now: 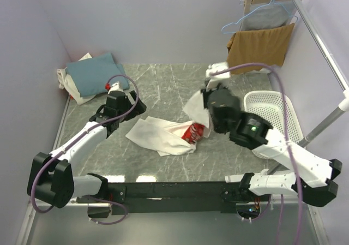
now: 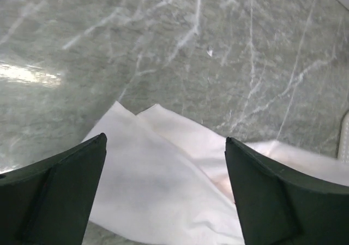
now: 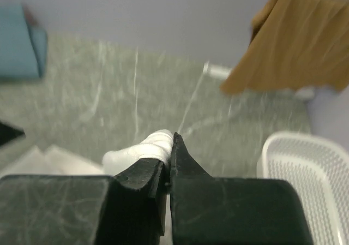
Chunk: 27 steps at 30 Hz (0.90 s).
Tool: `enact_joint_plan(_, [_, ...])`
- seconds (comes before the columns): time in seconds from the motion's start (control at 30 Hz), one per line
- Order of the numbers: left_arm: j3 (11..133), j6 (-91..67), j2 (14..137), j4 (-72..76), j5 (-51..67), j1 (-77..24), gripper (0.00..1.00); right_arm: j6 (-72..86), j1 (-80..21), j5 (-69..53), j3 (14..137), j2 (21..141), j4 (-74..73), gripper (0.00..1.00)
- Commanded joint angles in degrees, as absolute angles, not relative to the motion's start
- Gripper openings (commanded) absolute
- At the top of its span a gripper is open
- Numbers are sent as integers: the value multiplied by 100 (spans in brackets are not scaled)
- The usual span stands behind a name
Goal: Fold and stack the t-shirts
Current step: Flatten out the tshirt
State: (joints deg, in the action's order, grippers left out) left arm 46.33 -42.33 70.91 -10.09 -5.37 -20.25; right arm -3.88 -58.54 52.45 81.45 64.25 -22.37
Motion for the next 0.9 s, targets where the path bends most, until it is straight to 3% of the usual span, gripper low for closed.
enact_joint_plan(0.0, [4159,-4131,7207,-476,192,-2030,91,1615,-5845,5063,7297,6425,-3435,0])
enact_joint_plan(0.2, [3612,-4122,7435,-176,571,-2372,94,2583,-5845,4905,6540,6030,-3999,0])
enact_joint_plan(0.5, [4657,-3824,8551,-413,-191,-2478,98,2892,-5845,4799,6179,5854,-3982,0])
enact_joint_plan(0.87, [5563,-3560,9509,-642,-545,-2549,93,2874,-5827,4597,5924,5994,-3771,0])
